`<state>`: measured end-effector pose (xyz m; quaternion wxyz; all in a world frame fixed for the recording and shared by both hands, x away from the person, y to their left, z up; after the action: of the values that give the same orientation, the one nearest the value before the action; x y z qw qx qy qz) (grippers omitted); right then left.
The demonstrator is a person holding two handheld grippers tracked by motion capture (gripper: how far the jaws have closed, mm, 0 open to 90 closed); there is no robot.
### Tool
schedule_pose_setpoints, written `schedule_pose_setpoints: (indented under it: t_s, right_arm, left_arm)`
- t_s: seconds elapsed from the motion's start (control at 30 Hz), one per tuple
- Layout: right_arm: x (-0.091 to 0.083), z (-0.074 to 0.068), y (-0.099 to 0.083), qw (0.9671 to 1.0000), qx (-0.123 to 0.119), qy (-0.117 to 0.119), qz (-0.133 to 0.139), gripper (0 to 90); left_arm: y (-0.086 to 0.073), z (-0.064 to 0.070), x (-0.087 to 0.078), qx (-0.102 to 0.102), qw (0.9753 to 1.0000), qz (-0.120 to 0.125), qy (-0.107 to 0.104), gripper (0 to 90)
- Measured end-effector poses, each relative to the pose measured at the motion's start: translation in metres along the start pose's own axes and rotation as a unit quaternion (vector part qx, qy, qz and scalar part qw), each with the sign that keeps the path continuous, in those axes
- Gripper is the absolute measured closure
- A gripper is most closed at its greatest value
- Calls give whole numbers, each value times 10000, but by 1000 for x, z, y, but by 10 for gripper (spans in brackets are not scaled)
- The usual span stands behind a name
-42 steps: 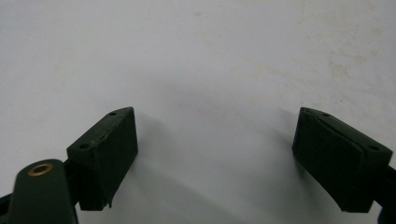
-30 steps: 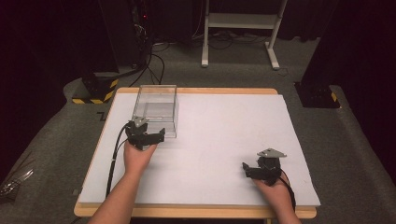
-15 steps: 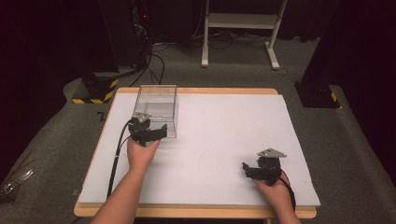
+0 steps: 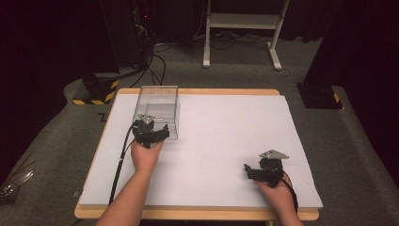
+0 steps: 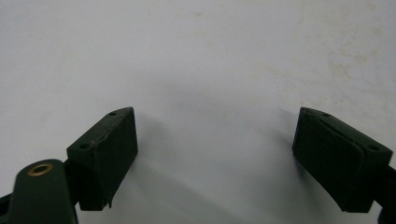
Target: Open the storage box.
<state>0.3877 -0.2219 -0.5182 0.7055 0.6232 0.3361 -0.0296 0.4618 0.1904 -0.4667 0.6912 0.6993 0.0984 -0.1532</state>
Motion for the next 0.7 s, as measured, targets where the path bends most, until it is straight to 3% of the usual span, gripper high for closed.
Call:
schedule_pose_setpoints:
  t_s: [0.17, 0.33, 0.7]
  right_arm:
    - [0, 0, 0, 10000, 3, 2, 2, 140]
    - [0, 1, 0, 10000, 4, 13, 9, 140]
    - [0, 0, 0, 10000, 7, 14, 9, 140]
  left_arm:
    - [-1, 3, 0, -20, 9999, 33, 157, 217]
    - [-2, 3, -2, -3, 9995, 112, 312, 321]
    - [-3, 5, -3, 134, 9992, 114, 346, 331]
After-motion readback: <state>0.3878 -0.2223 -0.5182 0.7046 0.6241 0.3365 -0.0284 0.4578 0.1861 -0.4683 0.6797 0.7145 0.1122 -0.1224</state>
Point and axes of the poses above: each handheld gripper's, and its own axes: x roughly forward along the jaws, y roughly out of its top, z roughly to its right, the point moved 2 cm from there along x, roughly forward along the jaws, and after that the axes turned 14 degrees about z, right-handed, at the moved point
